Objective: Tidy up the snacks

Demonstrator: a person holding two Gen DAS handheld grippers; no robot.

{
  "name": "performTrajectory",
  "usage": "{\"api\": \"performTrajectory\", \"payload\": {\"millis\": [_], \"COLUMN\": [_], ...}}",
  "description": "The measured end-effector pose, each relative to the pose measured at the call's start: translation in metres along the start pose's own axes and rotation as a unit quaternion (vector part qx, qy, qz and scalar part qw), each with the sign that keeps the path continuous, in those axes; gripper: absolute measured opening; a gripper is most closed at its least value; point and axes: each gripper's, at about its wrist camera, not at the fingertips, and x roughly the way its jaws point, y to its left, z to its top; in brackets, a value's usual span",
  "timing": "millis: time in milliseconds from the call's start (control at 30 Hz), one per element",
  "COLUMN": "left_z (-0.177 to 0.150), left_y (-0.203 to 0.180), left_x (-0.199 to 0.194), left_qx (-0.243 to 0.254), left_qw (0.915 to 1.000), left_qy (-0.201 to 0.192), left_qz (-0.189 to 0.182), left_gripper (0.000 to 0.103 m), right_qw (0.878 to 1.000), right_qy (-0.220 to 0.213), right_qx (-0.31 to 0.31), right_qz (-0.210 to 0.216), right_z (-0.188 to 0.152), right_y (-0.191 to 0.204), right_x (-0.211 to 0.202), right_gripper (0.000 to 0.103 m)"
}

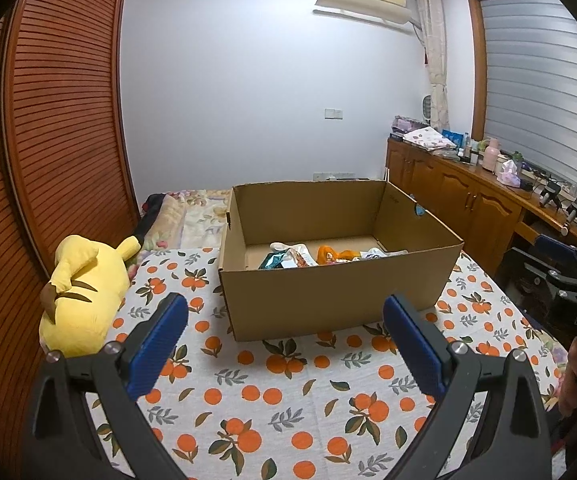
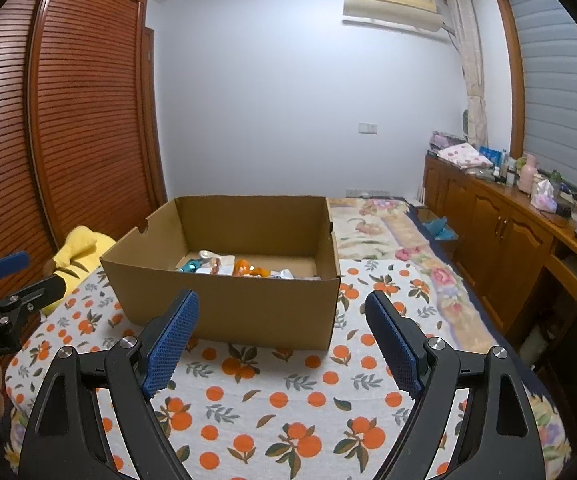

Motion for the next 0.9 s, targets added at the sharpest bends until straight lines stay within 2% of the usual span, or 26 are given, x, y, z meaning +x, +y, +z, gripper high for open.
{"api": "performTrajectory", "payload": {"millis": [900], "left_z": [-0.0019], "left_y": [0.0013], "left_x": [0.0021], "left_qx": [0.001], "left_qw": [1.0], "left_qy": [0.004], "left_qz": [0.001], "left_gripper": [0.099], "right_qw": [1.0], "right_qy": [0.0], "right_qx": [0.002], "right_qz": [0.0], "right_z": [-0.0017], "right_y": [-0.0024], "right_x": [0.001], "right_gripper": [0.087]}}
